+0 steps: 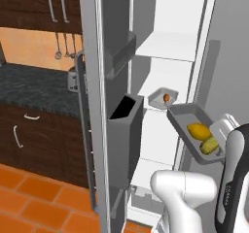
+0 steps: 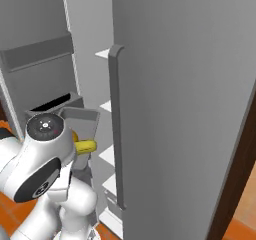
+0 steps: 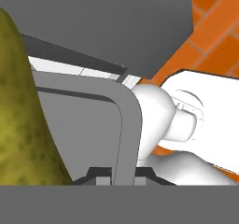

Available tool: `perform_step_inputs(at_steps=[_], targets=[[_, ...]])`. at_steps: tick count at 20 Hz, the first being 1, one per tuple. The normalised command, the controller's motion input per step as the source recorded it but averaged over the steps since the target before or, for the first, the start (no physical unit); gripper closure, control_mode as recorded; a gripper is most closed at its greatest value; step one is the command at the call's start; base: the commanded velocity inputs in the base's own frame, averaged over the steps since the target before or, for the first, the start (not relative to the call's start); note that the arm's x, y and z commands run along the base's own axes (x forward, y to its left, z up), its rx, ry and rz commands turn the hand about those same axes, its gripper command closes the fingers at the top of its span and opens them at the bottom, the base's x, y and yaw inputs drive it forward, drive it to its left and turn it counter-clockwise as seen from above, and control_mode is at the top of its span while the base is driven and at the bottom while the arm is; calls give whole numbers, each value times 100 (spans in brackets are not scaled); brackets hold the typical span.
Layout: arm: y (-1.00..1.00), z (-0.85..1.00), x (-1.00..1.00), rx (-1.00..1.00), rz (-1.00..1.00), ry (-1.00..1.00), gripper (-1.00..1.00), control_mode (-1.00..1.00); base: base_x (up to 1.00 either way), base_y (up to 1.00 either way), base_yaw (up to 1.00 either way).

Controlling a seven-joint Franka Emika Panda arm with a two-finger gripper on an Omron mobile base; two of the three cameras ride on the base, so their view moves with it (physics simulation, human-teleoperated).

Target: Take the meat container that has the chicken drumstick and place it on the second highest rack of the freezer. Then take the vegetable container that has the lemon and cucumber and place it on the highest rack of the freezer.

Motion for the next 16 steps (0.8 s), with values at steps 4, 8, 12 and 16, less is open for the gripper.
perform_step_inputs(at_steps=[4,8,12,16], targets=[[0,0,0,0,0,0,100,100,68,-2,15],[0,0,0,0,0,0,100,100,3,0,20],[1,9,0,0,4,-3,100,-100,0,3,6],[14,49,14,0,1,0,100,-100,0,0,0]])
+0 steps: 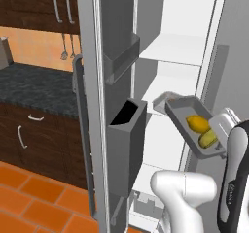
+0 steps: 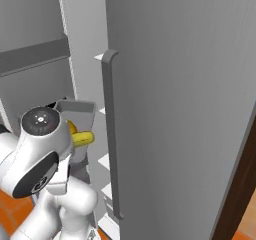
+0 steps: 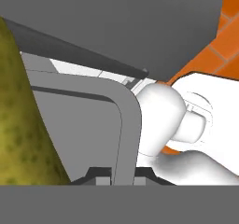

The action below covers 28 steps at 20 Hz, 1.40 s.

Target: Take the meat container that has the chicken drumstick and place it on the second highest rack of the freezer. Then take the vegetable container that has the lemon and cucumber and place it on the highest rack of the freezer.

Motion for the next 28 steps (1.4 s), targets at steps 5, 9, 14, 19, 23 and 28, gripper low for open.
perform_step_inputs(at_steps=[5,9,14,19,23,28], targets=[[23,69,23,-5,-2,13,100,-100,0,0,0],[8,80,33,3,-8,17,100,-100,0,0,0],[12,38,72,5,-14,4,100,-100,0,0,0],[45,7,85,-12,-22,-14,100,-100,0,0,0],[8,36,31,-7,-16,-23,100,-100,0,0,0],[-5,22,25,-9,-6,-17,100,-100,0,0,0]])
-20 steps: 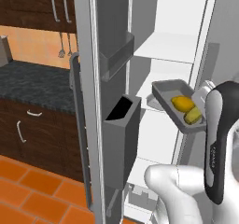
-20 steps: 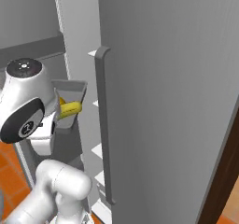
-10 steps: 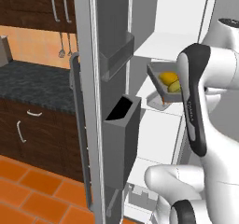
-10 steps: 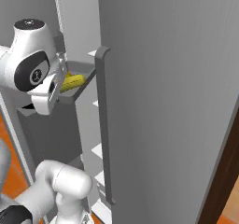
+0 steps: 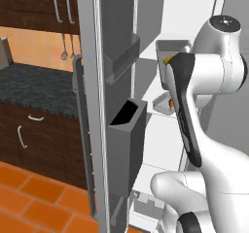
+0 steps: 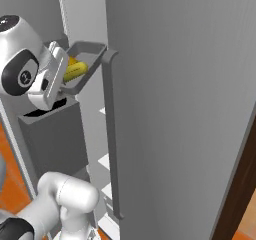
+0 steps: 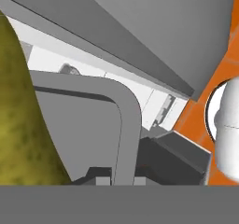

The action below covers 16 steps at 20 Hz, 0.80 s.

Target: Take the meat container that has the chicken drumstick and place it on the second highest rack of the freezer. Then take the vegetable container that has the lemon and cucumber and place it on the highest rack of the freezer.

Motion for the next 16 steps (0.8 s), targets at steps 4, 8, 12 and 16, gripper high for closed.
perform_step_inputs(at_steps=[4,8,12,16], targets=[[-39,8,74,-5,0,6,100,-100,0,0,0],[-39,14,88,0,0,16,100,-100,0,0,0],[-14,16,100,0,0,1,100,-100,0,0,0],[0,2,98,0,-3,0,100,-100,0,0,0]])
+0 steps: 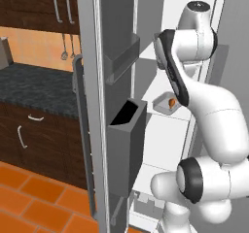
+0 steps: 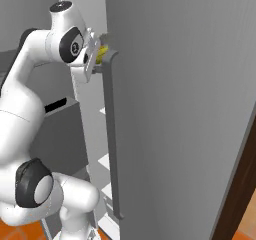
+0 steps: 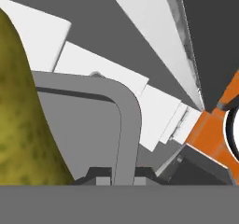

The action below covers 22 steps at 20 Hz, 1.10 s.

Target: Take the meat container that has the chicken drumstick and place it on the second highest rack of the freezer. Then take the vegetable container that has the lemon and cucumber and place it on the highest rack of the freezer.

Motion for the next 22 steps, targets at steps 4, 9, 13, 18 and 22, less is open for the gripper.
perform_step_inputs(at_steps=[4,9,13,18,22], targets=[[0,-31,79,0,-10,-1,100,-100,0,0,0],[-31,1,77,0,-7,0,100,-100,0,0,0],[-25,-18,52,0,-4,-1,100,-100,0,0,0],[-22,-22,76,0,-4,0,100,-100,0,0,0],[0,-23,77,0,-1,0,100,-100,0,0,0]])
